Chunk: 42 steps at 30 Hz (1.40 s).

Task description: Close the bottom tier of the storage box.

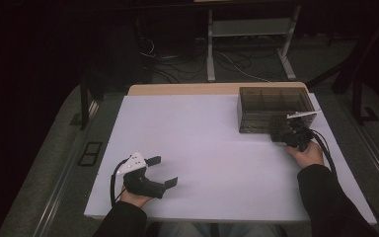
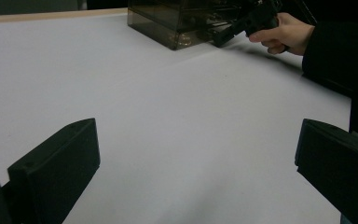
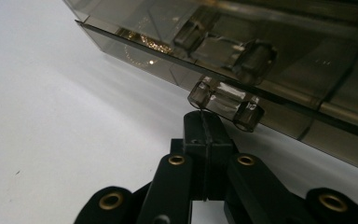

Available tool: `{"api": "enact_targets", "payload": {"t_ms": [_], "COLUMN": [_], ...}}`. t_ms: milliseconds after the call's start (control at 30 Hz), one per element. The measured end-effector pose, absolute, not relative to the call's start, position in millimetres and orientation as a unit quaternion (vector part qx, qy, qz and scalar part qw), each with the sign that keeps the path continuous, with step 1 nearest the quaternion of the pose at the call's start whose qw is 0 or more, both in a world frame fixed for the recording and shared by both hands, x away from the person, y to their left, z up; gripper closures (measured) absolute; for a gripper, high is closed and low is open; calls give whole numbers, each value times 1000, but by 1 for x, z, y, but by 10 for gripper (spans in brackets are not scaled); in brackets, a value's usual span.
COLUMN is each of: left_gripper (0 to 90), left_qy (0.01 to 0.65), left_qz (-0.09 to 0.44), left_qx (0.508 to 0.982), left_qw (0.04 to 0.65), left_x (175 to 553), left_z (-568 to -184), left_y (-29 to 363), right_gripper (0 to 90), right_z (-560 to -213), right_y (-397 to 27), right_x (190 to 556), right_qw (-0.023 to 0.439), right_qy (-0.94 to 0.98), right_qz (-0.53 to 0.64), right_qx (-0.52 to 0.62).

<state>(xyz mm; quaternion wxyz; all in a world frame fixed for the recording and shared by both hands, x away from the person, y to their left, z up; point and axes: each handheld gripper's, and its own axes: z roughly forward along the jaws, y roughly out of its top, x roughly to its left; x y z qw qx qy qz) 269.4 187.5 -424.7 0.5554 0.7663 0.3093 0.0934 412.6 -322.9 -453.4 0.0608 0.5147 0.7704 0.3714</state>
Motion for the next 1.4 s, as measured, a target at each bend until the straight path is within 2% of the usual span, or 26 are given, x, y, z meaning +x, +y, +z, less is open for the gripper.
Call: {"api": "enact_targets", "payload": {"t_ms": [400, 667, 967, 1100, 1233, 1333, 1400], "left_gripper": [0, 0, 0, 0, 0, 0, 0], "left_qy": [313, 313, 314, 313, 313, 314, 314], "left_qz": [94, 94, 93, 93, 93, 92, 93], "left_qx": [765, 763, 762, 762, 761, 761, 760], "left_qw": [555, 557, 558, 559, 560, 560, 561], "left_x": [269, 268, 268, 268, 268, 269, 269], "left_z": [-425, -424, -424, -424, -424, -424, -424], "left_y": [188, 189, 189, 190, 190, 190, 190], "right_gripper": [889, 753, 569, 422, 158, 112, 111], "right_z": [-453, -442, -430, -427, -424, -420, -417], "right_y": [-327, -325, -322, -323, -324, -322, -321], "right_x": [411, 401, 387, 380, 373, 367, 362], "right_qw": [62, 61, 74, 75, 62, 64, 61], "right_qy": [757, 763, 768, 766, 767, 765, 764], "right_qz": [388, 398, 408, 409, 417, 422, 428], "right_qx": [522, 505, 488, 490, 483, 483, 479]}}
